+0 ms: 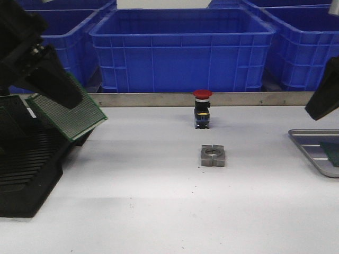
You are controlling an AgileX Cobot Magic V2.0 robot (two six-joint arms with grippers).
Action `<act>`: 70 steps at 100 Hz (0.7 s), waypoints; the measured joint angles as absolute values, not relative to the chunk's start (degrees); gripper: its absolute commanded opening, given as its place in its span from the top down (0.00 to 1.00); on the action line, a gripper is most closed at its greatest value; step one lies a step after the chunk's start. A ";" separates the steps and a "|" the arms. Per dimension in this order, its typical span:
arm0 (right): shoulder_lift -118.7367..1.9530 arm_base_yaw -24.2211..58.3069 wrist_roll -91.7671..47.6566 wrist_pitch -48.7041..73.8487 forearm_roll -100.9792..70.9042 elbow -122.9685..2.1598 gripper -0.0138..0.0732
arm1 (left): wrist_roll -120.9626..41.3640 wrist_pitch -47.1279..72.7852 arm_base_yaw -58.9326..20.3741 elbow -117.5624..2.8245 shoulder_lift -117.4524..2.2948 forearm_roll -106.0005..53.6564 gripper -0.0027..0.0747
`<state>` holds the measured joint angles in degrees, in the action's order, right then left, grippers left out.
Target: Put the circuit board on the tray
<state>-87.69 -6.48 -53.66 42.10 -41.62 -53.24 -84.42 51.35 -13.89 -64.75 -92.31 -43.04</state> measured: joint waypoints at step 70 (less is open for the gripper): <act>-87.01 17.71 -80.11 50.38 -55.73 -53.27 0.12 | -84.42 53.85 -26.70 -64.75 -92.31 -56.87 0.99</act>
